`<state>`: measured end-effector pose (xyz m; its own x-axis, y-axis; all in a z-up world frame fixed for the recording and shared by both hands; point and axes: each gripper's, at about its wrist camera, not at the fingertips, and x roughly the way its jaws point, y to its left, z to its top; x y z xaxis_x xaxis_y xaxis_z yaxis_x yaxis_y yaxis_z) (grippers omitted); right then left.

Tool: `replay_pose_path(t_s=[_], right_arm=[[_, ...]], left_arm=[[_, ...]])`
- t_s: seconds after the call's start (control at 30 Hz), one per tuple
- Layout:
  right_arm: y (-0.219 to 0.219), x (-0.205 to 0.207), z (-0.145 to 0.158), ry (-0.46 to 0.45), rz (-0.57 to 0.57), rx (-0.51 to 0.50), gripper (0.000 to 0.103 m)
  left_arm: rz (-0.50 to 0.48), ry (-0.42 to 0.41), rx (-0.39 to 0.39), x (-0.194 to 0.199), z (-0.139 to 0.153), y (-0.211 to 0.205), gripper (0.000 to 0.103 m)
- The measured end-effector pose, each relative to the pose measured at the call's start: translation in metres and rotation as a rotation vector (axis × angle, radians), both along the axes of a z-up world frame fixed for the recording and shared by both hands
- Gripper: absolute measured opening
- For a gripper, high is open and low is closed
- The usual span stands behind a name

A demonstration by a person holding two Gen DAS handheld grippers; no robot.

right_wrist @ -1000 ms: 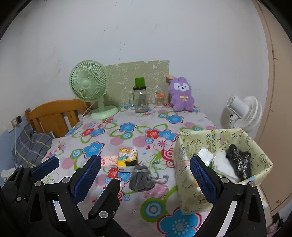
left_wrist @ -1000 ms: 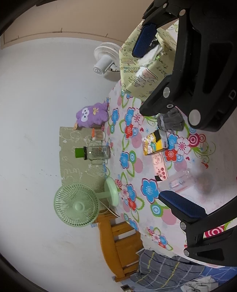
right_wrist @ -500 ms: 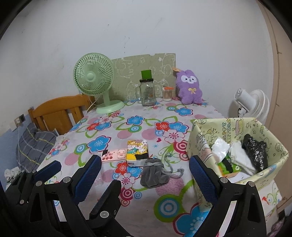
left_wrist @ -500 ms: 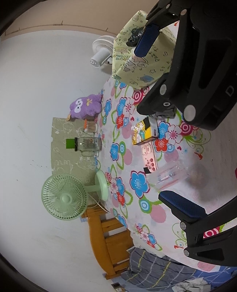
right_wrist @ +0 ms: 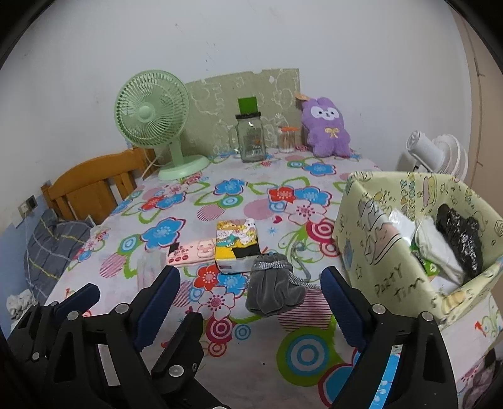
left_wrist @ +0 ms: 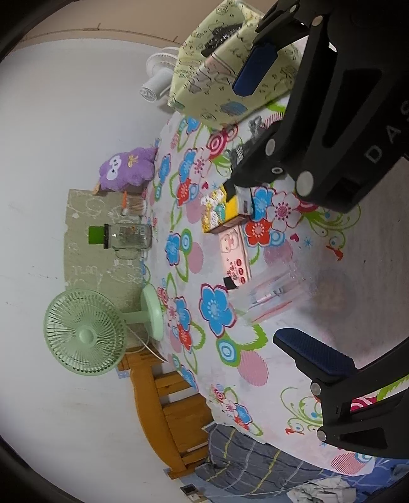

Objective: Organize soft objects
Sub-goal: 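Move the right gripper to the grey knit pouch and grasp it, then lift the grey pouch with the right gripper while the left grasps the clear plastic package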

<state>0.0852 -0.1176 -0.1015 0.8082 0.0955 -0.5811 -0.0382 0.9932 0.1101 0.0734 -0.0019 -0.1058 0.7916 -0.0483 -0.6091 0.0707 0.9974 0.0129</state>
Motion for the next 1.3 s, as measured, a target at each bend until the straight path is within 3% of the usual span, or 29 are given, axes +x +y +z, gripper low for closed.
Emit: replay_pose_path(t_s=[0.67, 1.0, 1.3], right_arm=[[0.0, 0.038, -0.036, 0.115, -0.053, -0.049, 0.076], [-0.005, 0.051, -0.051, 0.18, -0.052, -0.055, 0.06], [-0.005, 0.047, -0.047, 0.176, -0.031, -0.059, 0.044]], left_arm=[[0.04, 0.113, 0.002, 0.03, -0.032, 0.006, 0.099], [0.03, 0.151, 0.001, 0.036, -0.039, 0.003, 0.098], [0.03, 0.149, -0.003, 0.035, -0.037, 0.002, 0.098]])
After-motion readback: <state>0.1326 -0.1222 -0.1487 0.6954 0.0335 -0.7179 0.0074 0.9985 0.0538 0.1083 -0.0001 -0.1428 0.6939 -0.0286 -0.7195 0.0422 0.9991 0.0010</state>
